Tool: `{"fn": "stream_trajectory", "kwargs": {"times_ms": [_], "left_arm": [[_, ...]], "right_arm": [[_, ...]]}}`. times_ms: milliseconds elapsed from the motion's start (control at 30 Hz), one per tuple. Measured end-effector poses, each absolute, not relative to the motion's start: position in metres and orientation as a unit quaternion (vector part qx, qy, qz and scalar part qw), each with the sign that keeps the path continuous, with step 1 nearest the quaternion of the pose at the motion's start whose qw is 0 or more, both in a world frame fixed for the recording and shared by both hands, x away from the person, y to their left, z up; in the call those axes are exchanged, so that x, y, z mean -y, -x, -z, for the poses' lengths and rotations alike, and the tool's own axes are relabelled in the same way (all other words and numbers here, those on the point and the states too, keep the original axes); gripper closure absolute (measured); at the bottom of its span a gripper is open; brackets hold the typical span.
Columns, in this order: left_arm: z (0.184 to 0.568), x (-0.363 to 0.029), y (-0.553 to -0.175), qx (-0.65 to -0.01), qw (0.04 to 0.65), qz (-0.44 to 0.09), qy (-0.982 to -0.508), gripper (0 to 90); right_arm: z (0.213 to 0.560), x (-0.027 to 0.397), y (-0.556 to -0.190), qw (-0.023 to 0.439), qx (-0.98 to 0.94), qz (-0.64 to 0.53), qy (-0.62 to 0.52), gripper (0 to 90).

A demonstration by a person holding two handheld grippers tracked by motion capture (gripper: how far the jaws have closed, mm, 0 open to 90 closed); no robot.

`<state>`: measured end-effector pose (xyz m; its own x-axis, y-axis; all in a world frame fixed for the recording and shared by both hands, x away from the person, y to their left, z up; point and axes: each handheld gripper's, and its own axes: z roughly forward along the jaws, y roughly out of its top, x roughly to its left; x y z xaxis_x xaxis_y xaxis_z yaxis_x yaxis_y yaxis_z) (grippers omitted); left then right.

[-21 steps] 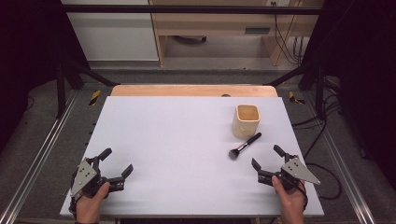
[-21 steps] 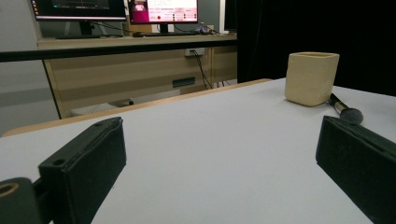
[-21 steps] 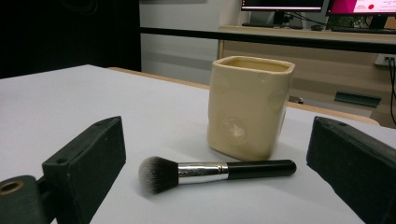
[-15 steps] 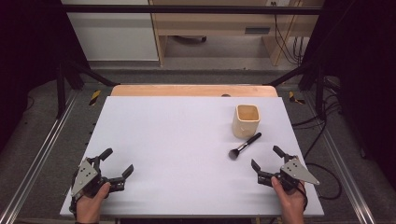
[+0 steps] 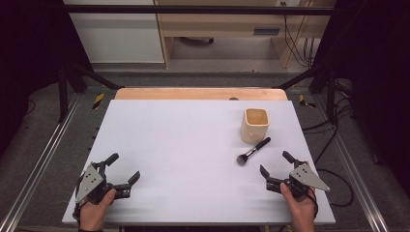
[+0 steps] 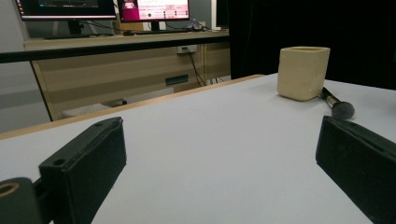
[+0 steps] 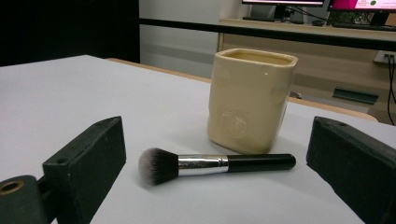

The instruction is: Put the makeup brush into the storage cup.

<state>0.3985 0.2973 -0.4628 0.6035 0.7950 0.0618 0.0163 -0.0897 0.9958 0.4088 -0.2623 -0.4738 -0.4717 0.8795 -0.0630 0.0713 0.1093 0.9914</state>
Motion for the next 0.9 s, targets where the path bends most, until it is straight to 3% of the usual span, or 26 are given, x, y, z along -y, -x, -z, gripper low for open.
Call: {"fn": "stream_trajectory", "kwargs": {"times_ms": [533, 900], "left_arm": [[0.463, -0.301, -0.398, -0.311, 0.601, -0.326, -0.660, 1.5], [0.464, -0.301, -0.397, -0.310, 0.601, -0.324, -0.662, 1.5]], "right_arm": [[0.452, 0.253, -0.417, 0.371, -0.763, -0.438, -0.299, 4.9], [0.409, 0.255, -0.423, 0.375, -0.835, -0.342, -0.211, 7.1]]}}
